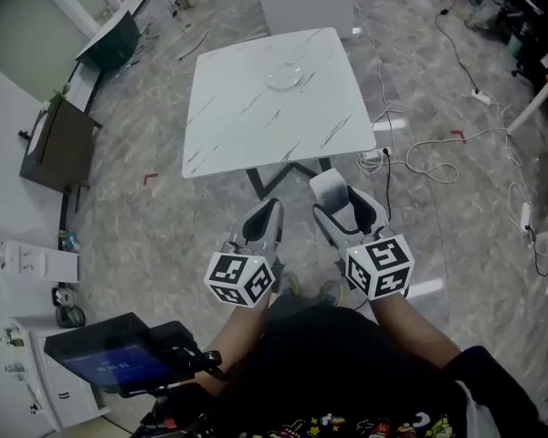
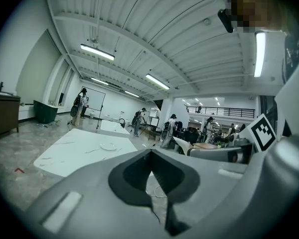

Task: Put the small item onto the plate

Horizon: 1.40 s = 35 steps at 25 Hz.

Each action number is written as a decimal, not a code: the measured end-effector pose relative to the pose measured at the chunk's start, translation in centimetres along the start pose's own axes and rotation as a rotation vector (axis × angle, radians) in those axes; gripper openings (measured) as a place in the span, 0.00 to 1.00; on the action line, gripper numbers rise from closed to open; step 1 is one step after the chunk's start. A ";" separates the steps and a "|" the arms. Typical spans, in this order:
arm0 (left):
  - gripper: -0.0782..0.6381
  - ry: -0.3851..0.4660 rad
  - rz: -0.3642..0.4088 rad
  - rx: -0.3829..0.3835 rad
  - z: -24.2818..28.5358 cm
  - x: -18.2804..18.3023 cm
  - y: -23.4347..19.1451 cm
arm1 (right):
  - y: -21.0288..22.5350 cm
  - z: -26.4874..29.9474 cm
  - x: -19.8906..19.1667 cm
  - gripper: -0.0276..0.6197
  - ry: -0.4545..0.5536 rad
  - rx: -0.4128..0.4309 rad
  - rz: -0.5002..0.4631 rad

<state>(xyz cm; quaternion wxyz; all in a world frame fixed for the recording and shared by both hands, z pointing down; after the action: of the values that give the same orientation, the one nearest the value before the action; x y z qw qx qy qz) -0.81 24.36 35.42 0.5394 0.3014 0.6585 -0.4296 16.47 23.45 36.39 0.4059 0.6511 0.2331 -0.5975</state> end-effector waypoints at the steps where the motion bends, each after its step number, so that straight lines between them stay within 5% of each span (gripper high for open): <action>1: 0.11 -0.001 -0.002 0.003 0.1 -0.1 0.1 | 0.1 -0.1 -0.1 0.54 -0.003 0.001 0.004; 17: 0.11 0.009 -0.017 -0.026 1.6 -1.1 1.3 | 0.9 -0.5 -0.4 0.54 -0.007 0.006 -0.019; 35: 0.11 0.001 -0.066 -0.038 6.5 -1.4 -4.9 | 2.2 6.3 -1.3 0.54 -0.059 -0.021 -0.004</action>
<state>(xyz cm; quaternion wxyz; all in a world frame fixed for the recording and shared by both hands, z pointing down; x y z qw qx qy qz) -1.73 16.52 37.68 0.5304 0.2695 0.6762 -0.4345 14.33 17.37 38.47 0.4180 0.6286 0.2285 -0.6147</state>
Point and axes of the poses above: the fingertips, and each gripper's own axes: z forward along the fingers, y to its right, x out of its top, the point moved 6 cm from there along -z, backward along the fingers, and after that the axes turned 12 degrees about y, right-handed, at the moved point
